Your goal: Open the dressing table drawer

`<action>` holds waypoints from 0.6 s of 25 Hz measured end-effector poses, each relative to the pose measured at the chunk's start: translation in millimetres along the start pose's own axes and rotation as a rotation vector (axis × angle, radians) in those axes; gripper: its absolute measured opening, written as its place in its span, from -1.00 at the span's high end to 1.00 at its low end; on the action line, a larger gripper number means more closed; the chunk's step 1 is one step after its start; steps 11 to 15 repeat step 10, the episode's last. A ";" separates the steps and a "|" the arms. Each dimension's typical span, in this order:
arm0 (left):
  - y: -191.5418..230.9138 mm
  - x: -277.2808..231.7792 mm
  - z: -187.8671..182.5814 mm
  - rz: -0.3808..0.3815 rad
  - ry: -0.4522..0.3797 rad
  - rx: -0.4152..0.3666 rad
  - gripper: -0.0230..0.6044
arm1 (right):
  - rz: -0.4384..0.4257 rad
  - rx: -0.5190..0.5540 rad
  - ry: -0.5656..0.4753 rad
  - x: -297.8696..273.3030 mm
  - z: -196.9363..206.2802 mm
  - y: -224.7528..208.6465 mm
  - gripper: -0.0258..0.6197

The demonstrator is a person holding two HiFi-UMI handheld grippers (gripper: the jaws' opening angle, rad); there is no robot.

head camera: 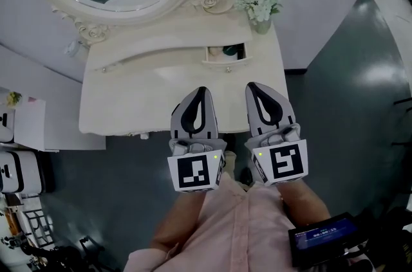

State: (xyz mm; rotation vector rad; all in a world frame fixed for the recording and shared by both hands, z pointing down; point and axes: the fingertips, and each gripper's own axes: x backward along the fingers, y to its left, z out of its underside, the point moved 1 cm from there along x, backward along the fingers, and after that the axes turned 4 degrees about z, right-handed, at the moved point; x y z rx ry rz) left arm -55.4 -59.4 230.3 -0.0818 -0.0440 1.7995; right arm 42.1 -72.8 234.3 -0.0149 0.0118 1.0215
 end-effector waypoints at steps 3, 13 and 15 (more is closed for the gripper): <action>-0.9 0.7 0.1 0.001 0.000 -0.003 0.86 | 0.001 -0.002 0.001 0.6 0.6 -0.3 0.86; -2.2 1.5 0.4 0.004 0.002 -0.007 0.86 | 0.000 -0.004 -0.002 1.2 0.4 -0.4 0.86; -2.2 1.5 0.4 0.004 0.002 -0.007 0.86 | 0.000 -0.004 -0.002 1.2 0.4 -0.4 0.86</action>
